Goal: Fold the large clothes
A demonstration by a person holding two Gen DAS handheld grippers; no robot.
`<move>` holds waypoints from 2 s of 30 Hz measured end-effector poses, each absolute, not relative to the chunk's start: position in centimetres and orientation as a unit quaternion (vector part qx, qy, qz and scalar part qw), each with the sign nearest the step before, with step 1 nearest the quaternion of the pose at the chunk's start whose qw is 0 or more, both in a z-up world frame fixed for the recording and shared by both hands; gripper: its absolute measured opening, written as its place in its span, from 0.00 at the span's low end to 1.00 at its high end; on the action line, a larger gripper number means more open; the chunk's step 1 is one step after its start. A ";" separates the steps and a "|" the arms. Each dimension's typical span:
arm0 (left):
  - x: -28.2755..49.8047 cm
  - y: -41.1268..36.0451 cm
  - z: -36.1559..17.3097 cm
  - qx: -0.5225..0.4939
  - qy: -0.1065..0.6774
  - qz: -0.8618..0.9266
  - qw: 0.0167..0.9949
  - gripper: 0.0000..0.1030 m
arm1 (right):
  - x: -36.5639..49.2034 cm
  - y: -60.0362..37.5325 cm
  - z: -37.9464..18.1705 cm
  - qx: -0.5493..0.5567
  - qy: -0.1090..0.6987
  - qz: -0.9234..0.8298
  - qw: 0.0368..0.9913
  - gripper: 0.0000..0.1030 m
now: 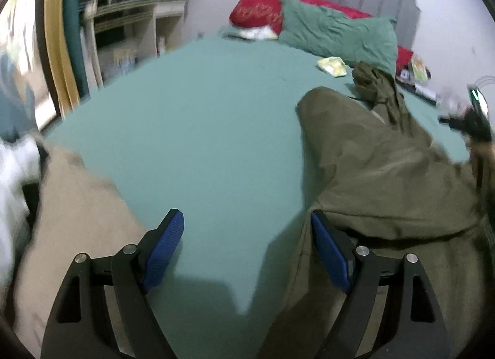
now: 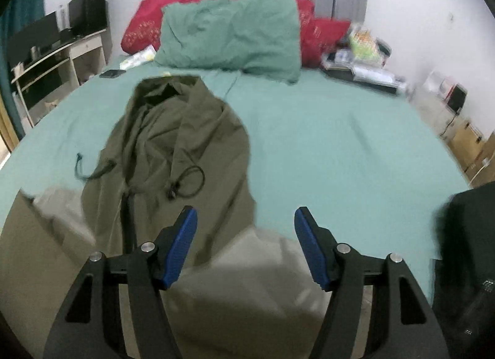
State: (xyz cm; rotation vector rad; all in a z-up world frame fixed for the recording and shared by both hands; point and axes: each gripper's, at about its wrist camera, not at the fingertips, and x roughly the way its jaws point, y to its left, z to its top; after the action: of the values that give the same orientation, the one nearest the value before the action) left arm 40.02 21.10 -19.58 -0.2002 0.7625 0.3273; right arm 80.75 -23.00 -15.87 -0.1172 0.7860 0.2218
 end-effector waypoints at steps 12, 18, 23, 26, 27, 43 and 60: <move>36.8 21.4 -17.3 -0.198 0.385 0.037 0.900 0.83 | 86.3 -21.3 -21.3 -0.006 0.437 0.145 0.887 0.04; 37.8 20.8 -16.6 -0.164 0.358 0.088 0.915 0.83 | 80.0 -20.5 -16.0 -0.068 0.352 0.193 0.913 0.04; 39.3 21.6 -17.9 -0.183 0.366 0.104 0.906 0.83 | 72.3 -18.5 -14.3 -0.144 0.343 0.270 0.888 0.04; 40.2 21.6 -19.6 -0.180 0.377 0.102 0.903 0.83 | 68.4 -17.9 -15.8 -0.164 0.378 0.311 0.856 0.04; 40.7 21.7 -20.2 -0.181 0.391 0.118 0.894 0.83 | 67.6 -17.9 -16.6 -0.153 0.400 0.325 0.843 0.04; 40.2 23.8 -19.5 -0.173 0.343 0.179 0.906 0.83 | 78.7 -28.3 -13.6 0.063 0.392 0.225 0.890 0.82; 40.3 23.2 -20.2 -0.162 0.363 0.162 0.903 0.83 | 82.0 -20.7 -14.4 0.010 0.410 0.269 0.872 0.11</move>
State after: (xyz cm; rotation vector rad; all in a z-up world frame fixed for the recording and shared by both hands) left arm 40.27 23.16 -20.24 -0.3339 0.7503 0.3347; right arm 82.02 -20.74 -14.35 0.0212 0.8575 0.5613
